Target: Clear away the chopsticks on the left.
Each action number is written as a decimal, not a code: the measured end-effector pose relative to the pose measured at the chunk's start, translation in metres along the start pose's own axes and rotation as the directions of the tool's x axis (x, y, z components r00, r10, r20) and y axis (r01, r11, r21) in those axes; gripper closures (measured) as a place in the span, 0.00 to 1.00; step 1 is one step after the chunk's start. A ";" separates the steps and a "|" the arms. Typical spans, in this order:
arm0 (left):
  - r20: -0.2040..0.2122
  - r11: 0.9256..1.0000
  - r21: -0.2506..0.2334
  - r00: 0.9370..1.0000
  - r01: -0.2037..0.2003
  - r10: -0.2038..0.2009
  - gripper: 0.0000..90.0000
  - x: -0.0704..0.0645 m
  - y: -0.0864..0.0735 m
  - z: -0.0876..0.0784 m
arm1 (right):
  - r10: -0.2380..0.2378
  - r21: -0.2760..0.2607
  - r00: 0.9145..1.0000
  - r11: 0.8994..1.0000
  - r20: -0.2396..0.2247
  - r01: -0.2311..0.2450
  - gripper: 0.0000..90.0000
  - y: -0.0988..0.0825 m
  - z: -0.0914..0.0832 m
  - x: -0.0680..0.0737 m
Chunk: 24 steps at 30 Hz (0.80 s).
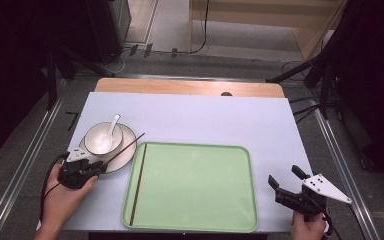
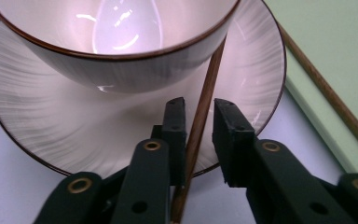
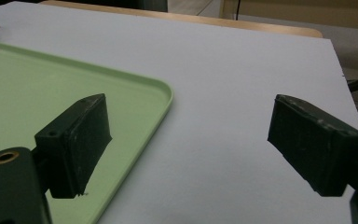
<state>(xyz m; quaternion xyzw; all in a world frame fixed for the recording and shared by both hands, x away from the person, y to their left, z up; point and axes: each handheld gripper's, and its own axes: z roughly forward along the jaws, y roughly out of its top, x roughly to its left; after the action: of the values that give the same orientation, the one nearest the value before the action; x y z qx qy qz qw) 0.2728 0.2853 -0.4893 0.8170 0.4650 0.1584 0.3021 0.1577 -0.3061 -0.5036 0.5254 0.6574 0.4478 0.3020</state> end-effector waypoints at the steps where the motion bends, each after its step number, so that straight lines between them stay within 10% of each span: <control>1: 0.007 1.000 -0.001 1.000 -0.005 0.005 0.90 -0.001 0.000 0.000 | 0.000 0.000 1.000 1.000 0.000 0.000 0.14 0.000 0.000 0.000; 12: 0.055 0.998 -0.036 0.997 -0.046 0.048 0.95 -0.023 0.008 -0.015 | 0.000 -0.003 1.000 1.000 0.003 0.000 0.14 0.000 -0.001 -0.001; 24: 0.184 0.998 -0.050 0.982 -0.039 0.047 0.95 -0.080 0.014 -0.003 | 0.001 -0.003 1.000 1.000 0.003 -0.001 0.14 0.000 -0.001 -0.001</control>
<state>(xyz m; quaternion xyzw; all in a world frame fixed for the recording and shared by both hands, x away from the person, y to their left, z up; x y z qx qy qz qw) 0.2394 0.2123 -0.4766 0.8309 0.4133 0.0987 0.3591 0.1570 -0.3070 -0.5030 0.5260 0.6559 0.4483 0.3035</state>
